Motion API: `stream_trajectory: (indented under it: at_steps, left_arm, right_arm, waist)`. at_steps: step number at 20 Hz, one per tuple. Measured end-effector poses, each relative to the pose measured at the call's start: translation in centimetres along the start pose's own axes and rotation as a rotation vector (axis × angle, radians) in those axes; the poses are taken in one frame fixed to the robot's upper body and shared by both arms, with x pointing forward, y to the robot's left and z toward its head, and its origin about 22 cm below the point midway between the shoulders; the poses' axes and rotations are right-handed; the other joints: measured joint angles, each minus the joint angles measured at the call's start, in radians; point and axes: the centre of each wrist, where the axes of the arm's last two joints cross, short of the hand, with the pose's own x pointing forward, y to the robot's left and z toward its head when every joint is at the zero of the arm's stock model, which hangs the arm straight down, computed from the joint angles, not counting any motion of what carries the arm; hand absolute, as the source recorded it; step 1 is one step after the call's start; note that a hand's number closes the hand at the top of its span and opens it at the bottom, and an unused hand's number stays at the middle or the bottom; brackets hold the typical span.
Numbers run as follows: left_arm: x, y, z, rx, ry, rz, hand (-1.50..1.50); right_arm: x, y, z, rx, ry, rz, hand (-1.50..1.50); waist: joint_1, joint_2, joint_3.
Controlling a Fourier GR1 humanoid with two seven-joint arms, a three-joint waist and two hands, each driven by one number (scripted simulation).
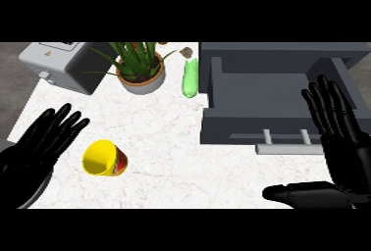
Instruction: Pick up the cup, place it into the drawer and close the drawer
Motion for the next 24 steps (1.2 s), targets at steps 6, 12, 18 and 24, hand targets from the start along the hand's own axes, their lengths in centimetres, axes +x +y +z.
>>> stream_trajectory:
  at_steps: [6,12,18,24]
  left_arm:
    - [-1.4,5.3,1.5,-0.013,0.067,0.054,-1.5]
    - [-4.7,8.1,1.4,0.012,0.146,0.044,-1.5]
    - [-8.4,9.4,2.8,0.04,0.207,0.017,-1.5]
    - [-12.1,10.8,3.6,0.107,0.285,-0.029,-1.5]
  right_arm:
    - [-1.1,-0.5,-0.9,0.029,0.034,-0.022,-1.5]
    - [-1.7,-1.5,-2.4,0.036,0.024,-0.017,-1.5]
    - [-1.1,-1.8,-3.1,0.042,0.01,-0.015,-1.5]
    - [0.0,-2.0,-4.4,0.043,0.0,-0.011,-1.5]
  waist:
    - [-0.007,-0.002,0.001]
    - [-0.01,-0.003,0.001]
    - [-0.012,-0.003,0.001]
    - [-0.016,-0.002,0.001]
